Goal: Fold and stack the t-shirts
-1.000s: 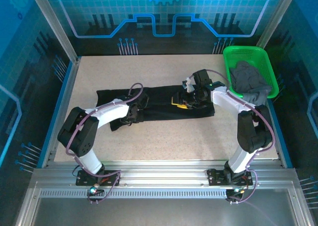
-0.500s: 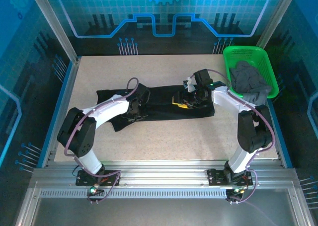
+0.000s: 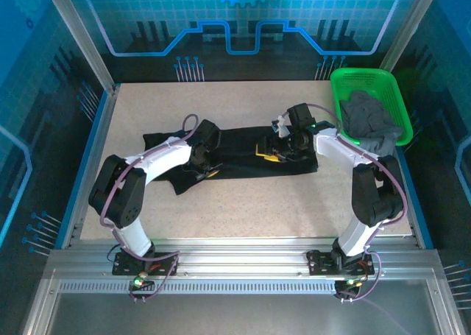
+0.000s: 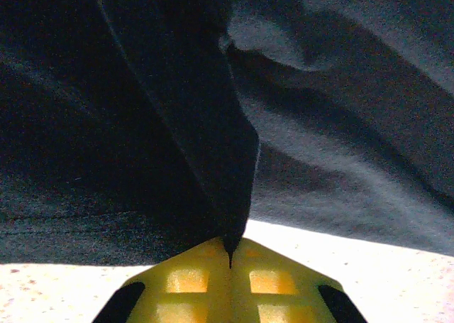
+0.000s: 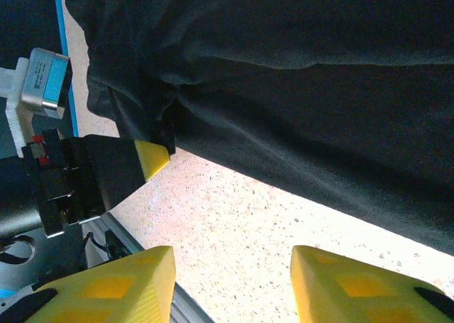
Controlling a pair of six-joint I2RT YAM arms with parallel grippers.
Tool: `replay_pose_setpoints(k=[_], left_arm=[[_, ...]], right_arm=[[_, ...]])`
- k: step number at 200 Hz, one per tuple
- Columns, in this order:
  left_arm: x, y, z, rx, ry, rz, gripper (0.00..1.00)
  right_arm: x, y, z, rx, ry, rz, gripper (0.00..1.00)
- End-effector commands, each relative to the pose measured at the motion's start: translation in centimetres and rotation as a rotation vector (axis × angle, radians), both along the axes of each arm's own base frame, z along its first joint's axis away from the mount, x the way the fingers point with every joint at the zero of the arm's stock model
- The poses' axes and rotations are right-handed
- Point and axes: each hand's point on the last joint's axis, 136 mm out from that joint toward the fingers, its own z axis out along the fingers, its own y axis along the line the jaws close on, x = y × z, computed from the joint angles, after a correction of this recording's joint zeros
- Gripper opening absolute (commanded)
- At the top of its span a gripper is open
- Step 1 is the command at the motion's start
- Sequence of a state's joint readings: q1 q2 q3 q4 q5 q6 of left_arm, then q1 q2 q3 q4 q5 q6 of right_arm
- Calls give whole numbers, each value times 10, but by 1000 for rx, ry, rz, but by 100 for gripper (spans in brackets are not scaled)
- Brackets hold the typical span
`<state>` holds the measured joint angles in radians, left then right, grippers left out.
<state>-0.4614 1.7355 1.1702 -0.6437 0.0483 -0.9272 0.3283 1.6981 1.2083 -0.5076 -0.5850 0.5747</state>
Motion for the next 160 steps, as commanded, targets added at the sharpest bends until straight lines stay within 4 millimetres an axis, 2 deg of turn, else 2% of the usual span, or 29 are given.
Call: replay_pose_setpoints(k=[1,27,43,60,77,98,113,131,144,160], left_arm=[[7,-13,3,-81,19,51,0],[6,-13,0,-105,35,78,0],[9,-16,3,-147,11,76,7],[16,-13,15,-206,-54,81,20],[19,14,27,-194,-104,107,31],[18,62,34,-148,-139,143,33],[16,99,36,-114,-158,177,30],[13,142,28,-69,-158,236,24],[13,164,19,-60,-147,270,17],[17,180,9,-44,-136,274,9]], right_arm=[[-3,-2,2,15,11,6,48],[-3,-3,2,13,11,4,48],[-2,-3,3,15,6,2,48],[-2,-2,6,19,-7,3,48],[-2,-1,9,29,-19,4,48],[-2,1,11,38,-23,9,48],[-2,3,11,44,-23,14,48],[-1,7,13,51,-26,25,48],[-1,10,14,56,-25,34,48],[-1,15,17,64,-28,46,48]])
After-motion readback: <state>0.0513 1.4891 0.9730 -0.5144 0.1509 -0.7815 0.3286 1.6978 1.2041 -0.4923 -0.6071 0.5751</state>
